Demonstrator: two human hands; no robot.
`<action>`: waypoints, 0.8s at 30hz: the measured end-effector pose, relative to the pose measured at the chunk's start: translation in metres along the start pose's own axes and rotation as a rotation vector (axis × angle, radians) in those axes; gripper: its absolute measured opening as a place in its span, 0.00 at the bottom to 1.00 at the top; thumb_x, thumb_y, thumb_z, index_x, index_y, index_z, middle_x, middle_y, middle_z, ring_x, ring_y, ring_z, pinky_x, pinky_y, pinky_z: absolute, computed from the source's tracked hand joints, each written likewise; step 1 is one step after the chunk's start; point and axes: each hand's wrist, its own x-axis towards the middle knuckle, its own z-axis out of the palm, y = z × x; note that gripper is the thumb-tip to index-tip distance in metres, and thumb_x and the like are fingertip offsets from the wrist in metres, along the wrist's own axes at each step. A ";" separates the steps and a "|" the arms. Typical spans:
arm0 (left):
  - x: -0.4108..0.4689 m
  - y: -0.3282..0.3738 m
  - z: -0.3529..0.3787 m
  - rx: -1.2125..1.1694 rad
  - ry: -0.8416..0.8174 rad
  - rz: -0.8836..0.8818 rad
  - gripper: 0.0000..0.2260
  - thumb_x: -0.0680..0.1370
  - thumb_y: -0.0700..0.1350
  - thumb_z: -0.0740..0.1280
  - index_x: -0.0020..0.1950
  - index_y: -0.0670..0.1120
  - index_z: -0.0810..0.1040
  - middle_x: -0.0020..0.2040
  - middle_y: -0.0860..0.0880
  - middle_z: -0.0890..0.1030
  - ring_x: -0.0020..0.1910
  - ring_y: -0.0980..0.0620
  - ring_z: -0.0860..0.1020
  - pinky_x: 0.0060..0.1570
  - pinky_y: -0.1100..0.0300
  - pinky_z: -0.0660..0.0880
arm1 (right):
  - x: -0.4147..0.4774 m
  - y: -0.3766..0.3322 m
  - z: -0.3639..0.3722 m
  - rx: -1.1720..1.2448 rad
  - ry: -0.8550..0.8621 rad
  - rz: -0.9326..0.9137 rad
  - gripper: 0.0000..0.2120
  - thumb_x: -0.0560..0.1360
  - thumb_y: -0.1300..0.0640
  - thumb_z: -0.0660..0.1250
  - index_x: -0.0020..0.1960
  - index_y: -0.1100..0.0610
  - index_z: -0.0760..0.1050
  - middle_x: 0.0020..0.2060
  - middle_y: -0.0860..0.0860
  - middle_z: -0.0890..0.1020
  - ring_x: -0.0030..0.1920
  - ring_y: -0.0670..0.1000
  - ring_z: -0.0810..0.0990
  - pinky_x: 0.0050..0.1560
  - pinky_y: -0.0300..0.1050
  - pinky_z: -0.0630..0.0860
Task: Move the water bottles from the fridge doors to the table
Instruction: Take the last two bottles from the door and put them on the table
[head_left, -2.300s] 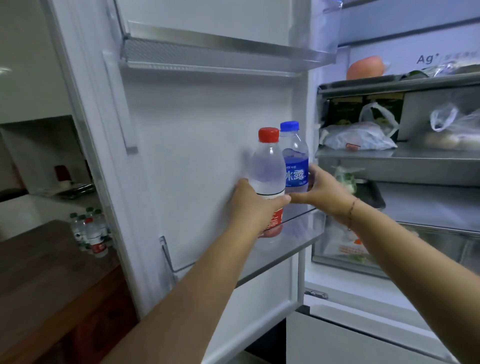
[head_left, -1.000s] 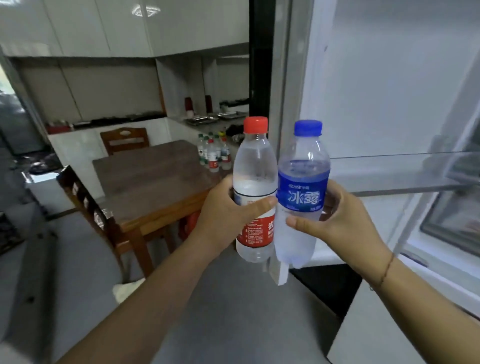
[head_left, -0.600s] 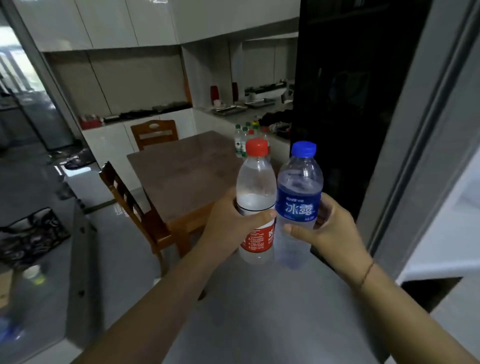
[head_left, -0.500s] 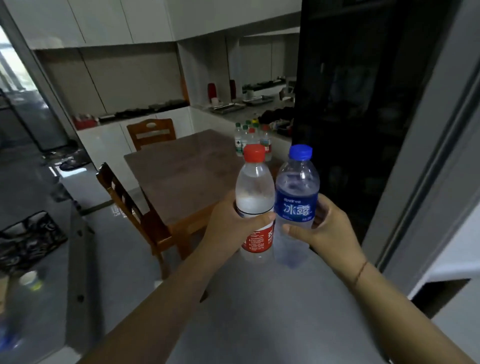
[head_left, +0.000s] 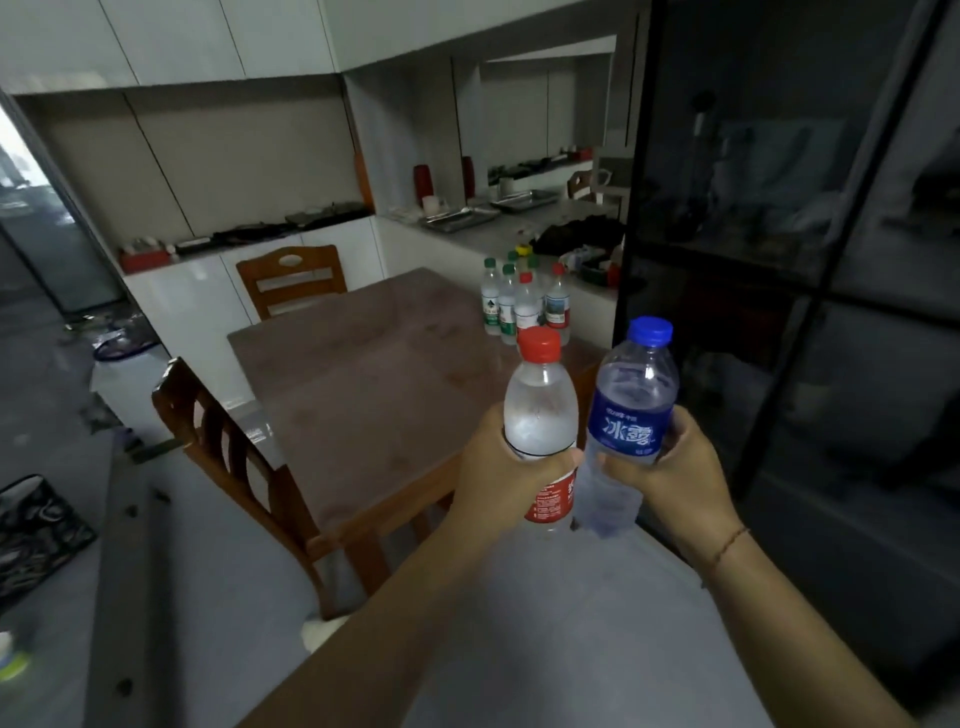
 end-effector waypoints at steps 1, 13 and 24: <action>0.019 -0.006 0.002 0.005 0.006 -0.008 0.22 0.66 0.47 0.79 0.55 0.56 0.73 0.52 0.55 0.81 0.50 0.55 0.81 0.54 0.55 0.78 | 0.018 0.004 0.006 0.008 0.011 0.006 0.32 0.63 0.63 0.78 0.64 0.55 0.69 0.56 0.49 0.77 0.55 0.50 0.76 0.54 0.45 0.73; 0.202 -0.053 0.021 -0.051 0.057 -0.110 0.39 0.56 0.57 0.78 0.65 0.50 0.72 0.57 0.50 0.81 0.56 0.48 0.80 0.57 0.45 0.78 | 0.199 0.056 0.050 0.003 0.064 0.076 0.33 0.63 0.65 0.77 0.64 0.53 0.68 0.55 0.47 0.75 0.55 0.47 0.74 0.53 0.42 0.72; 0.377 -0.118 0.047 -0.065 -0.069 -0.283 0.15 0.71 0.38 0.75 0.55 0.44 0.76 0.45 0.52 0.80 0.48 0.52 0.80 0.46 0.66 0.77 | 0.362 0.116 0.088 0.009 0.086 0.158 0.32 0.63 0.65 0.78 0.64 0.56 0.71 0.55 0.51 0.79 0.56 0.52 0.77 0.59 0.49 0.73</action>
